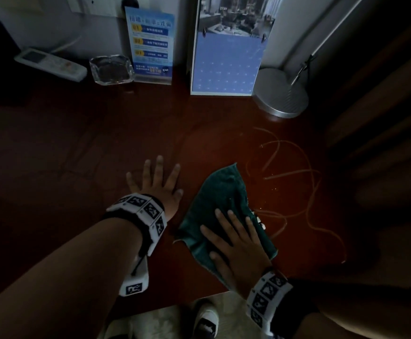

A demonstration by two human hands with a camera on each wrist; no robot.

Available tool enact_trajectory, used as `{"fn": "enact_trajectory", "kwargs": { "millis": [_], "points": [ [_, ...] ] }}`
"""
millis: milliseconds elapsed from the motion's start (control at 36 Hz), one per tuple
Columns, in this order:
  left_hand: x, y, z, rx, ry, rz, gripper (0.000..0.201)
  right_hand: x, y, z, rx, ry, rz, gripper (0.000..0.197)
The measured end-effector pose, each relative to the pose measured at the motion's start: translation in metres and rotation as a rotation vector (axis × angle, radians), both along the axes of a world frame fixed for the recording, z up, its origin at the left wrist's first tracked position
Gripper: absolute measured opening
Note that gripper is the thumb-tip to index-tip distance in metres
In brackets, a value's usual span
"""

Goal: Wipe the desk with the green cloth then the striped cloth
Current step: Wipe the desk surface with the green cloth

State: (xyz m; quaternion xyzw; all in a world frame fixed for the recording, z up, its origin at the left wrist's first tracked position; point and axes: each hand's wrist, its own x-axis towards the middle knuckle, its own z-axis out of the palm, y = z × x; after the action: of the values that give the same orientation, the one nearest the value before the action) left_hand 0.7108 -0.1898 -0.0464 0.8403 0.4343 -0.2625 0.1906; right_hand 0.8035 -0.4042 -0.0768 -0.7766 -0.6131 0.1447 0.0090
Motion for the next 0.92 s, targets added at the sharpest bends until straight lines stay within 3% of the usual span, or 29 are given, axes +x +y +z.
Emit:
{"fn": "enact_trajectory", "kwargs": {
  "millis": [194,333,417,528,667,778,917],
  "points": [
    [-0.003,0.002,-0.003,-0.017,-0.012,-0.004,0.057,0.044,-0.007,-0.001,-0.030,0.000,0.141,0.046],
    [-0.002,0.003,-0.003,-0.038,0.002,-0.007,0.058,0.053,-0.009,0.008,-0.048,-0.031,0.138,0.048],
    [-0.003,0.004,-0.003,-0.042,0.001,-0.010,0.058,0.036,-0.015,0.019,0.024,-0.035,-0.015,0.052],
    [-0.003,0.003,-0.004,-0.031,-0.009,-0.006,0.059,0.004,-0.031,0.032,0.045,-0.031,-0.370,0.063],
    [-0.003,0.002,-0.004,-0.027,0.005,-0.007,0.060,-0.022,-0.026,0.030,0.090,0.004,-0.688,0.054],
    [-0.003,0.003,-0.003,-0.039,0.002,-0.009,0.059,-0.014,-0.009,0.022,0.054,0.032,-0.822,0.057],
    [-0.004,0.004,-0.003,-0.057,-0.001,-0.008,0.059,0.007,0.006,0.011,0.016,0.052,-0.878,0.079]
  ]
}}
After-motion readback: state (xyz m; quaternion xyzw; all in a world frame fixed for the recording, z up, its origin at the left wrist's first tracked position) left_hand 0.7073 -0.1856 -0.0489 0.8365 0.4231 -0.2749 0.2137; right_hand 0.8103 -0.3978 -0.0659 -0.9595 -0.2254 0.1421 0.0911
